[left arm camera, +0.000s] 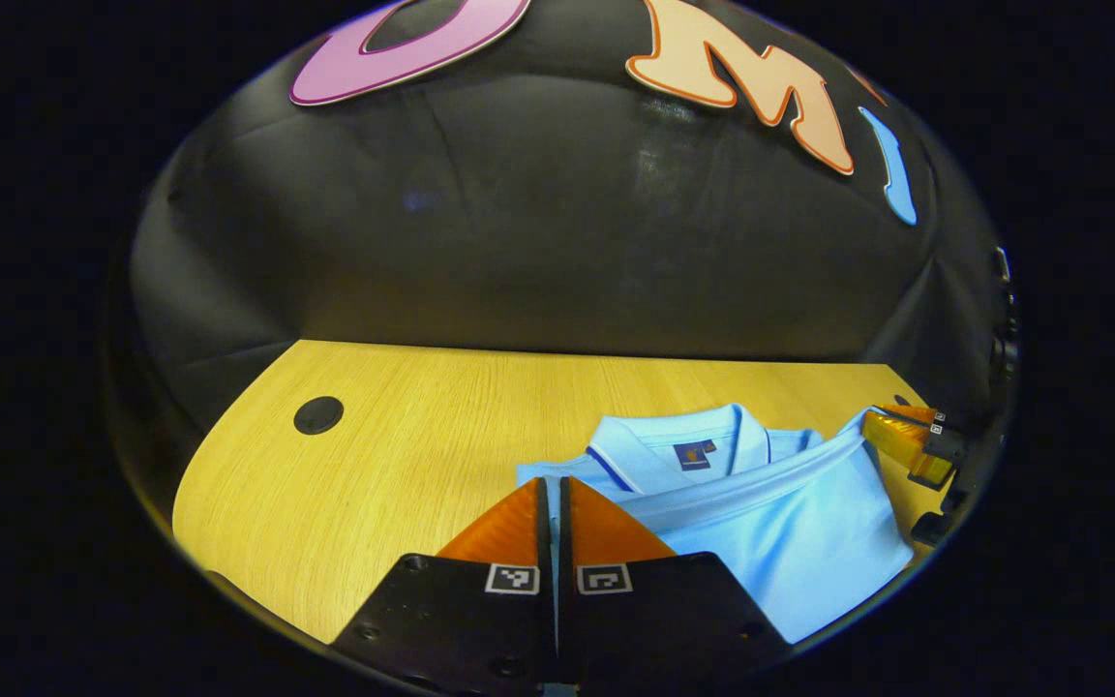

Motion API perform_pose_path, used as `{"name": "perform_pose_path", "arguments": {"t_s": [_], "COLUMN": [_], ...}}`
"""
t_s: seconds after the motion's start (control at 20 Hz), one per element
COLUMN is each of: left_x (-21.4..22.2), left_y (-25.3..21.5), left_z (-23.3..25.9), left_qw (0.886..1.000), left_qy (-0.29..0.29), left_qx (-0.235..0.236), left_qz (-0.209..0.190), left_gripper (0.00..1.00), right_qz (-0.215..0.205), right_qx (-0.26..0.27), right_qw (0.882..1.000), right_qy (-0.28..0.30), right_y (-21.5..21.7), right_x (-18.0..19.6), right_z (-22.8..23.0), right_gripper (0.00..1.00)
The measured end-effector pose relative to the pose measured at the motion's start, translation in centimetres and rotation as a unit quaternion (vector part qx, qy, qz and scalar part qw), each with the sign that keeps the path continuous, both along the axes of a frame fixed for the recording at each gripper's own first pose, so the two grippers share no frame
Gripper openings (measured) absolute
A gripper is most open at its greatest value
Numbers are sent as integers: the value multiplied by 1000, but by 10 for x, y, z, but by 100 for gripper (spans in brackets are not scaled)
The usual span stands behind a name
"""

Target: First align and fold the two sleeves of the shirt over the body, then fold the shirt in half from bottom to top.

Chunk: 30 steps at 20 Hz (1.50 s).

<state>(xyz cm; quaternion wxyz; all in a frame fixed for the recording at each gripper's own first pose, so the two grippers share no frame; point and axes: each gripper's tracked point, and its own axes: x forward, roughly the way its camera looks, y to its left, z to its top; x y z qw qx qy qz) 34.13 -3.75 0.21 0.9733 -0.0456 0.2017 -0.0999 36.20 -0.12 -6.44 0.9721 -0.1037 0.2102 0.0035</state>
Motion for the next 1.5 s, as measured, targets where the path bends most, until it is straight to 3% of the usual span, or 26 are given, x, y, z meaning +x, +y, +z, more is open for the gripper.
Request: {"name": "perform_pose_path", "arguments": {"t_s": [0.05,0.15,0.3,0.35,0.5,0.65,0.75,1.0,1.3,1.5], "left_x": [2,-1,-16,-23,-52,-89,-117,-172,-237,-262], "left_y": [3,8,9,12,10,-8,-18,-22,-66,-74], "left_z": [-3,-4,4,8,23,39,39,38,26,13], "left_qw": [1000,1000,1000,1000,998,998,997,995,988,987], "left_qy": [1,5,-8,-16,-42,-56,-54,-79,-91,-99], "left_qx": [7,10,6,15,38,-1,-18,13,-22,-24], "left_qz": [6,10,2,2,-10,-33,-54,-63,-123,-126], "left_gripper": [4,10,87,93,96,96,96,96,96,96], "right_qz": [-1,-1,5,9,19,31,46,66,81,82], "right_qx": [3,21,69,78,69,69,86,91,76,87], "right_qw": [1000,1000,998,997,997,997,995,992,990,987], "right_qy": [2,11,7,-3,-26,-31,-30,-55,-85,-103], "right_y": [-2,-4,4,7,9,17,28,39,42,43], "right_x": [0,-5,-19,-24,-47,-78,-105,-166,-220,-250], "right_z": [0,-1,10,15,31,40,47,66,74,66], "right_gripper": [9,24,81,100,100,100,99,100,100,100]}}
